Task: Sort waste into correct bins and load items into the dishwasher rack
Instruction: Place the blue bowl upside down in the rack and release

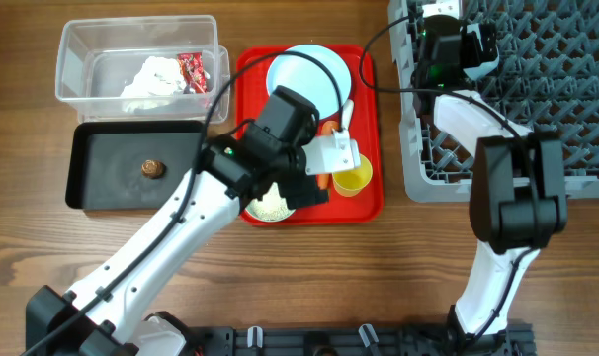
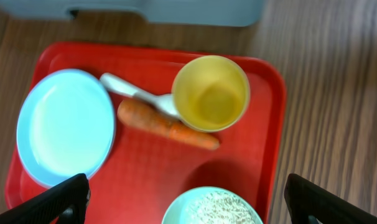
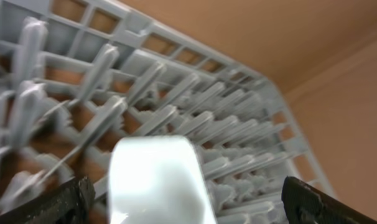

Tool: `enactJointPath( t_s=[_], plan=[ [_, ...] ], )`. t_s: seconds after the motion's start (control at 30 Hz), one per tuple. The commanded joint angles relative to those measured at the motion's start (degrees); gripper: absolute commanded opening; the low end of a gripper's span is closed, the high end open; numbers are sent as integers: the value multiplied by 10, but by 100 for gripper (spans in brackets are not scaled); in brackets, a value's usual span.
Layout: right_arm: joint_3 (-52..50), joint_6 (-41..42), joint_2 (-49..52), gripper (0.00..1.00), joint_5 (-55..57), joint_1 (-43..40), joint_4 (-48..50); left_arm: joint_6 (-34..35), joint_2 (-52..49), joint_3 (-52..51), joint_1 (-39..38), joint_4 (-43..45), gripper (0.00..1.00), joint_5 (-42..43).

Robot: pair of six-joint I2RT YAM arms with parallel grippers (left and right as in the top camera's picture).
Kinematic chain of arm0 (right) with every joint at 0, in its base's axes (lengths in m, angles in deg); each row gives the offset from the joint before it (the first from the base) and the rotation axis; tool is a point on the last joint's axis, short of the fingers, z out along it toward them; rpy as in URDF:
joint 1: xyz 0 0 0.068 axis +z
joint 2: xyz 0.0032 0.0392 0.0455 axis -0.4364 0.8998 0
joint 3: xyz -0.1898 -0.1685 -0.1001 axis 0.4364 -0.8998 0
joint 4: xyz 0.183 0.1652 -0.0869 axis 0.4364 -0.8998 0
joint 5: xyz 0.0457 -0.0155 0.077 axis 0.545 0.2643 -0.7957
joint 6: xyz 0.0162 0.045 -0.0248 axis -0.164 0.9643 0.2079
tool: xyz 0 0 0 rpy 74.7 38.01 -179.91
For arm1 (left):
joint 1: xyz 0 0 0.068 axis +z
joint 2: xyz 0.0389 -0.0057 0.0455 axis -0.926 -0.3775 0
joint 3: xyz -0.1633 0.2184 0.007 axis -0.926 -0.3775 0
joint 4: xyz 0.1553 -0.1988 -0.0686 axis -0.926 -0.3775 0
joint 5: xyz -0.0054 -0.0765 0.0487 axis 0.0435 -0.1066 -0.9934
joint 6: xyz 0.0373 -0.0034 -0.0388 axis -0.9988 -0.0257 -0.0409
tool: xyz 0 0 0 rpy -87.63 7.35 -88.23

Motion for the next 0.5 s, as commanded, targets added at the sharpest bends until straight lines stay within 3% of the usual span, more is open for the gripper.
enactJointPath(
  t_s=[0.0, 0.27, 0.47],
  plan=[
    [3, 110, -85, 100, -103, 1, -49, 127, 41, 3, 38, 18, 100, 5],
    [3, 178, -221, 100, -207, 1, -182, 341, 135, 3, 145, 55, 100, 24],
    [3, 243, -300, 100, -416, 1, -322, 355, 145, 3, 160, -5, 100, 144]
  ],
)
